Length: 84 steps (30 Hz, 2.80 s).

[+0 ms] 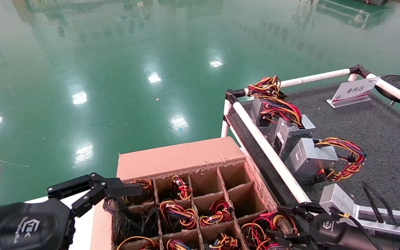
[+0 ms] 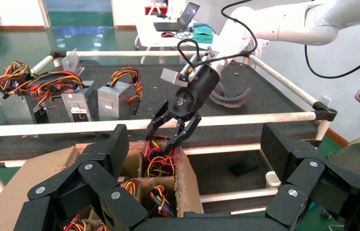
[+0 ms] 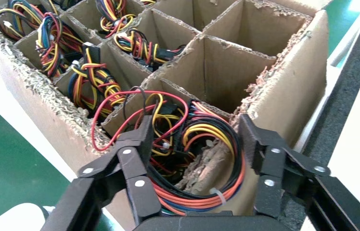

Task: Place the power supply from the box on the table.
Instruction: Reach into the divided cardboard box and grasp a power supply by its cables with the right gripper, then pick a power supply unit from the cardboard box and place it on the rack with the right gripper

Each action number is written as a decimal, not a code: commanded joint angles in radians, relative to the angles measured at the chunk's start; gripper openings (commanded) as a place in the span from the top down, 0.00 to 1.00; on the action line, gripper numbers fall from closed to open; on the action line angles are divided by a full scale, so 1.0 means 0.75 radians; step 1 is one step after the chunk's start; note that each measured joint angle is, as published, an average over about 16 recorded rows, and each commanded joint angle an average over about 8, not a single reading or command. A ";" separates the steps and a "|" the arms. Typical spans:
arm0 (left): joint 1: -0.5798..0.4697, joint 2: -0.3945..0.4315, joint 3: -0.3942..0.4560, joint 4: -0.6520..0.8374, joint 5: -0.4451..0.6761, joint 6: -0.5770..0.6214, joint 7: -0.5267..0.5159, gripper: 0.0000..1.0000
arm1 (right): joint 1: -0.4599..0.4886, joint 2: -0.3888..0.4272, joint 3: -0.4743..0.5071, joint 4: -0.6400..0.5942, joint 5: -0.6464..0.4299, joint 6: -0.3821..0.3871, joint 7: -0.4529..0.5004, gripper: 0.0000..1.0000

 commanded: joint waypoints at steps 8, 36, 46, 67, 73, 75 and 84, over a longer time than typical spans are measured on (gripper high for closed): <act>0.000 0.000 0.000 0.000 0.000 0.000 0.000 0.00 | 0.002 -0.004 0.001 -0.001 -0.003 0.012 0.005 1.00; 0.000 0.000 0.001 0.000 -0.001 0.000 0.001 0.00 | 0.060 -0.019 0.068 0.122 0.135 0.031 0.129 1.00; 0.000 -0.001 0.001 0.000 -0.001 -0.001 0.001 0.00 | 0.211 -0.048 0.172 0.154 0.365 0.037 0.343 1.00; -0.001 -0.001 0.002 0.000 -0.001 -0.001 0.001 0.00 | 0.536 0.032 0.284 0.171 0.487 0.068 0.524 1.00; -0.001 -0.001 0.002 0.000 -0.002 -0.001 0.001 0.00 | 0.562 0.080 0.328 0.139 0.514 0.083 0.529 1.00; -0.001 -0.001 0.002 0.000 -0.002 -0.001 0.001 0.00 | 0.565 0.098 0.344 0.121 0.526 0.080 0.524 1.00; -0.001 -0.001 0.003 0.000 -0.002 -0.001 0.001 0.00 | 0.617 0.134 0.397 -0.029 0.540 0.088 0.455 1.00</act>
